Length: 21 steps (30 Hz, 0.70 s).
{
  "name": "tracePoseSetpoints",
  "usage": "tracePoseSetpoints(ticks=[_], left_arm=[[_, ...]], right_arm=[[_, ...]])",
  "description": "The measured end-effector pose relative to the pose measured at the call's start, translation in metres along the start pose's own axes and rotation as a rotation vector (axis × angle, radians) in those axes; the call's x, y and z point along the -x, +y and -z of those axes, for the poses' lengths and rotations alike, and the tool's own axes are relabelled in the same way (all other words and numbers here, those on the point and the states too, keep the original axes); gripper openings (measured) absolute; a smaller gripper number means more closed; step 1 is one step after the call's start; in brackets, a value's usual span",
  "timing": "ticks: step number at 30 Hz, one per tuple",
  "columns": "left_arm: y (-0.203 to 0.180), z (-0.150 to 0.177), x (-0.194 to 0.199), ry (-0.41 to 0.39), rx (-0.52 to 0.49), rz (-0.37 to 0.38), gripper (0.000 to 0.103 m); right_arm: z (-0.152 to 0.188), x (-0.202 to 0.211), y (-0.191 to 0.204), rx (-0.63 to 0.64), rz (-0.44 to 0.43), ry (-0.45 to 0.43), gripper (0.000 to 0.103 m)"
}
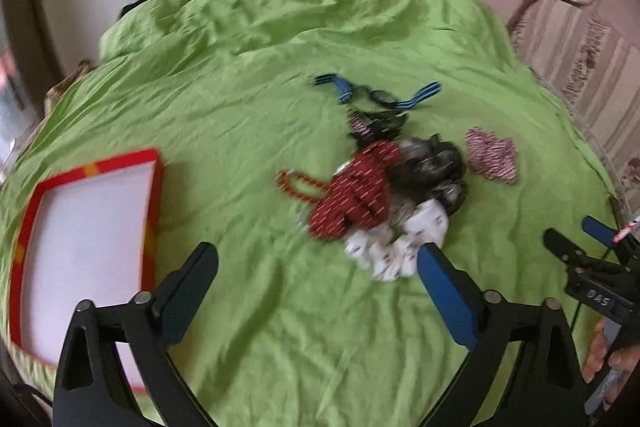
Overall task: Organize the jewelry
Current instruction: 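Move both tools toward the pile of scrunchies and jewelry, then grasp the red polka-dot scrunchie with the left gripper while the right grasps the gingham scrunchie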
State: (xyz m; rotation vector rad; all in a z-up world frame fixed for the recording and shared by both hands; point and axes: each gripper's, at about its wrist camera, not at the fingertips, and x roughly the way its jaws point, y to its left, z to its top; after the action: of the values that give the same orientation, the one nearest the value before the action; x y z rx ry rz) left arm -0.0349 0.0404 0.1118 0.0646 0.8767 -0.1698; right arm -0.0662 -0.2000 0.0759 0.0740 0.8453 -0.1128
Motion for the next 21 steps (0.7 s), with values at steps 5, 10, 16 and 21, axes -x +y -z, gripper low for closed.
tracePoseSetpoints(ticks=[5, 10, 16, 21], left_arm=[[-0.006, -0.023, -0.028, 0.049, -0.031, 0.086, 0.072], [-0.003, -0.037, -0.059, 0.097, -0.018, 0.152, 0.072], [-0.001, -0.045, -0.088, 0.144, 0.010, 0.187, 0.072], [-0.003, -0.041, -0.099, 0.185, 0.012, 0.191, 0.012]], right_arm=[[-0.019, -0.015, -0.015, -0.035, -0.006, -0.032, 0.092], [-0.047, -0.038, -0.023, -0.050, -0.032, -0.035, 0.091], [-0.064, -0.071, -0.020, -0.073, -0.077, 0.007, 0.090], [-0.062, -0.090, -0.019, -0.104, -0.091, 0.062, 0.063]])
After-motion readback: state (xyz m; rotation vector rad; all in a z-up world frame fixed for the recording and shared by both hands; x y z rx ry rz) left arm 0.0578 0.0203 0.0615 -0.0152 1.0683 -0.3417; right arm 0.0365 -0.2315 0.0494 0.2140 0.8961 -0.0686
